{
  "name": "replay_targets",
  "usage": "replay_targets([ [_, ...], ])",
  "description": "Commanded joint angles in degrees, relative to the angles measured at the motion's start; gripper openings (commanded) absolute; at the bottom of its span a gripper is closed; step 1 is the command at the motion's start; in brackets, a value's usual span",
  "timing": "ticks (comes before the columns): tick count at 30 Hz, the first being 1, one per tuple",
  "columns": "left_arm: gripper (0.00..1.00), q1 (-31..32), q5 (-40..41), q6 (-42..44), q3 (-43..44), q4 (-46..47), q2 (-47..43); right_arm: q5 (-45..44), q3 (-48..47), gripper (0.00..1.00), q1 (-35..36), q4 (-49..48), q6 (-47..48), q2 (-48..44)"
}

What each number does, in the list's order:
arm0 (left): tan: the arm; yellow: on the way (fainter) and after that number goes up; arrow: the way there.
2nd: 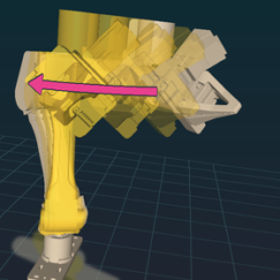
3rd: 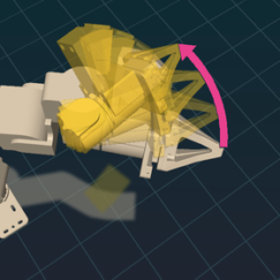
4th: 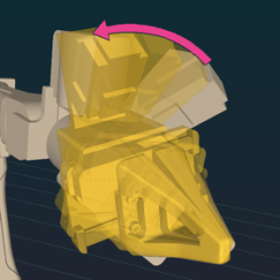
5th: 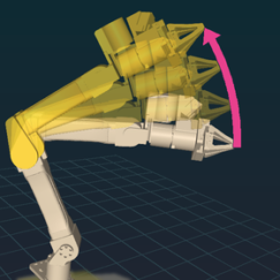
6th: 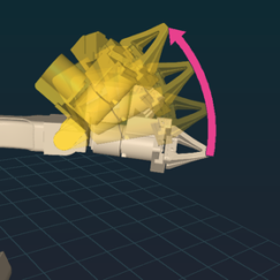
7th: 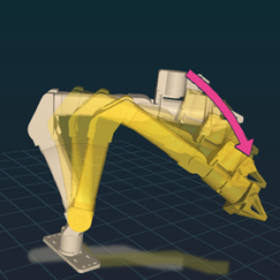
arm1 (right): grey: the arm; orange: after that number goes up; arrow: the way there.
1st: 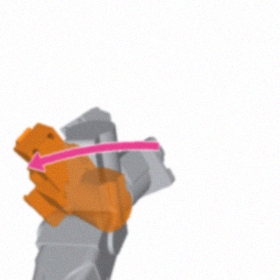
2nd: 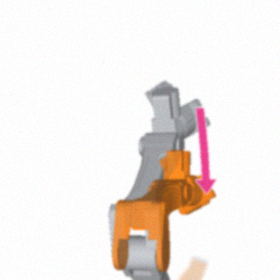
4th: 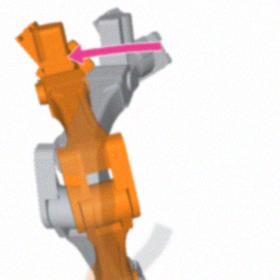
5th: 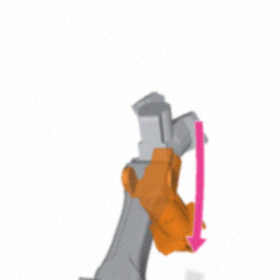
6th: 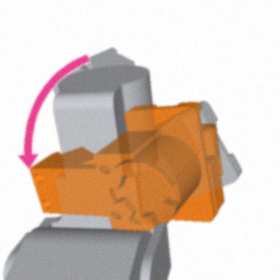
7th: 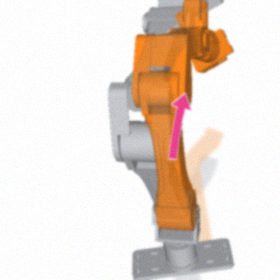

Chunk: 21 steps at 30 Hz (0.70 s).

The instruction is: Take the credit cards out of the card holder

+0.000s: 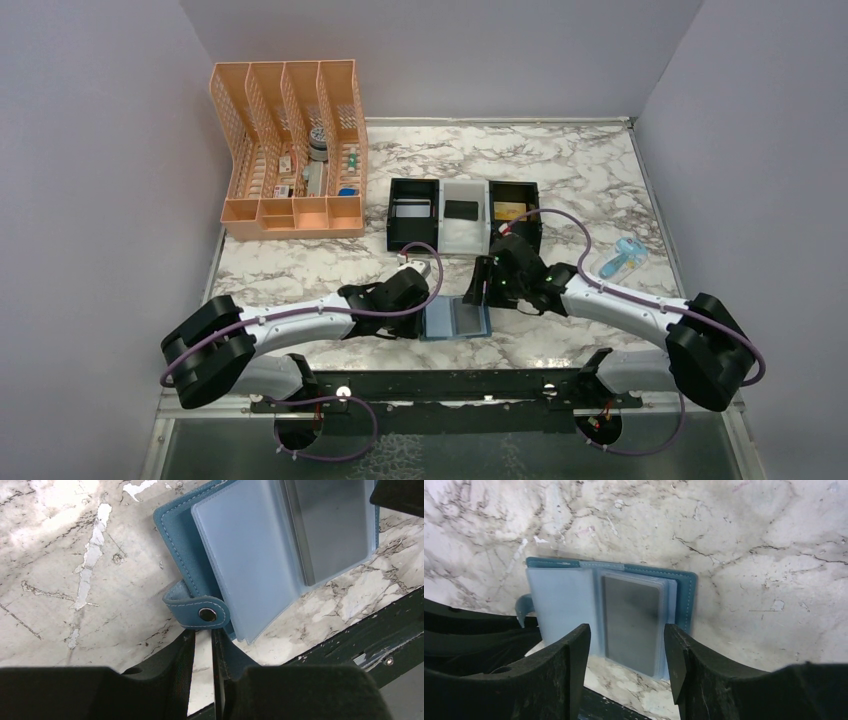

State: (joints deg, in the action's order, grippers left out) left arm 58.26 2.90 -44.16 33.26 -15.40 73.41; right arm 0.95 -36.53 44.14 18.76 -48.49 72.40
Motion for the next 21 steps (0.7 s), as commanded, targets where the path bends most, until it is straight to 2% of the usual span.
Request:
replay_targets([
  [1, 0.21, 0.36, 1.05, 0.66, 0.1, 0.97, 0.75, 0.53, -0.35, 0.55, -0.07, 0.55, 1.83, 1.09],
  [10, 0.21, 0.36, 0.65, 0.52, 0.14, 1.0, 1.28, 4.84, 1.07, 0.52, -0.04, -3.41, 1.41, 2.52],
  [21, 0.2, 0.37, 0.44, 0.57, 0.23, 0.96, 1.39, 5.27, 0.87, 0.52, -0.08, -3.59, 1.27, 4.91],
])
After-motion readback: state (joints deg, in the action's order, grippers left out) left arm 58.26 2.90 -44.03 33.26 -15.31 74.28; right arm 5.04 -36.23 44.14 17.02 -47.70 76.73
